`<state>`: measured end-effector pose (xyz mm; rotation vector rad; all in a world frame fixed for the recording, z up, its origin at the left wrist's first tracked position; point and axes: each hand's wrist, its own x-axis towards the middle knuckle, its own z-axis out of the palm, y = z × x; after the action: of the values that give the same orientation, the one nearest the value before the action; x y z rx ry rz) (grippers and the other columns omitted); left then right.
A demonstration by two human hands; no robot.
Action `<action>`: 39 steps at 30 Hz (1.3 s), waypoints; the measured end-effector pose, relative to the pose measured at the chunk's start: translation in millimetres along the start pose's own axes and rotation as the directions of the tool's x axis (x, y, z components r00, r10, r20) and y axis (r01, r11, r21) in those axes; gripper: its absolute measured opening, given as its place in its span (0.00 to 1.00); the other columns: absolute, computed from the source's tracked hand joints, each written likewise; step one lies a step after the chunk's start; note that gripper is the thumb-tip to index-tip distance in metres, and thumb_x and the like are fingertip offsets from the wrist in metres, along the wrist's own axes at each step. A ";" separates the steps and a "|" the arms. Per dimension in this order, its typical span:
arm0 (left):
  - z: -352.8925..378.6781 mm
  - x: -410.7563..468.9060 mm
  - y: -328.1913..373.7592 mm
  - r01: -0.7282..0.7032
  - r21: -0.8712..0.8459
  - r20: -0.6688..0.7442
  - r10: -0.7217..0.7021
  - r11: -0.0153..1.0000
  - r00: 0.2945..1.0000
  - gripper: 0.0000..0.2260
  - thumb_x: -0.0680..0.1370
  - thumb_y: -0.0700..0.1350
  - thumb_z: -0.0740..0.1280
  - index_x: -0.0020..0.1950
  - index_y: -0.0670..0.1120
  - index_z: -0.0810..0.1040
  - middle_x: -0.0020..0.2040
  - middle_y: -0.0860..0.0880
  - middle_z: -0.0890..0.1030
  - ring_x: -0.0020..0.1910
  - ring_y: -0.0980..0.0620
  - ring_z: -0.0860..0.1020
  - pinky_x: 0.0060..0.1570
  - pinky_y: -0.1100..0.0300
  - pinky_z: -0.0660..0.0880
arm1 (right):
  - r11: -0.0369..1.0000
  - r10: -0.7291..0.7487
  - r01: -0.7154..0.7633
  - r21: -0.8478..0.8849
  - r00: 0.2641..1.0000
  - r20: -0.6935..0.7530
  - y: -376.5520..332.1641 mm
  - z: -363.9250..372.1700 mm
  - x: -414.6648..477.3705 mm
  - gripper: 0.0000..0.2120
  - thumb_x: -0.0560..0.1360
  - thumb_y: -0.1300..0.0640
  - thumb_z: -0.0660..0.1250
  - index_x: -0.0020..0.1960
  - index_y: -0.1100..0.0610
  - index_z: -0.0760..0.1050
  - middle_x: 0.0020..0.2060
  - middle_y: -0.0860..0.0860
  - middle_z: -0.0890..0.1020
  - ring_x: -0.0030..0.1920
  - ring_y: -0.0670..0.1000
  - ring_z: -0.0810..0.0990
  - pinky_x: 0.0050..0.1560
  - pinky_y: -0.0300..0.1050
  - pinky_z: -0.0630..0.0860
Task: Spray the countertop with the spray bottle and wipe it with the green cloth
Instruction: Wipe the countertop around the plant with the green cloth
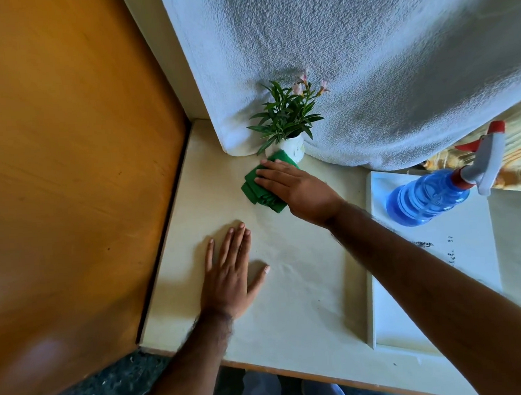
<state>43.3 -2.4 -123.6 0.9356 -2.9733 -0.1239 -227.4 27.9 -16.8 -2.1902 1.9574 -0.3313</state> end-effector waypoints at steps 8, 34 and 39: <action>2.3 0.6 -0.6 -0.006 -0.013 0.007 0.007 1.000 1.000 0.40 0.82 0.70 0.51 0.86 0.47 0.50 0.87 0.47 0.52 0.86 0.48 0.52 0.83 0.38 0.54 | 0.992 -0.047 0.054 -0.110 0.996 0.072 11.3 -16.6 19.8 0.31 0.77 0.63 0.41 0.72 0.69 0.71 0.72 0.65 0.73 0.76 0.66 0.66 0.79 0.62 0.58; -2.5 1.0 1.8 -0.002 -0.015 0.007 0.002 1.000 1.000 0.39 0.82 0.70 0.50 0.86 0.46 0.53 0.87 0.47 0.55 0.86 0.47 0.54 0.83 0.37 0.56 | 0.939 0.199 -0.204 0.276 0.979 0.045 12.1 26.3 -10.8 0.33 0.71 0.80 0.59 0.74 0.65 0.70 0.74 0.61 0.71 0.77 0.61 0.66 0.79 0.55 0.61; -3.3 2.3 1.9 -0.001 -0.007 -0.004 0.001 1.000 1.000 0.40 0.82 0.70 0.52 0.86 0.46 0.53 0.87 0.46 0.56 0.86 0.47 0.55 0.82 0.37 0.57 | 0.980 0.085 -0.070 0.187 0.994 -0.072 4.4 18.7 -7.0 0.31 0.71 0.80 0.61 0.72 0.66 0.73 0.71 0.61 0.76 0.75 0.63 0.69 0.78 0.59 0.64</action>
<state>40.5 -2.3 -120.2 0.9326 -2.9676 -0.1317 -227.0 34.2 -36.2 -2.0087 1.9594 -0.5723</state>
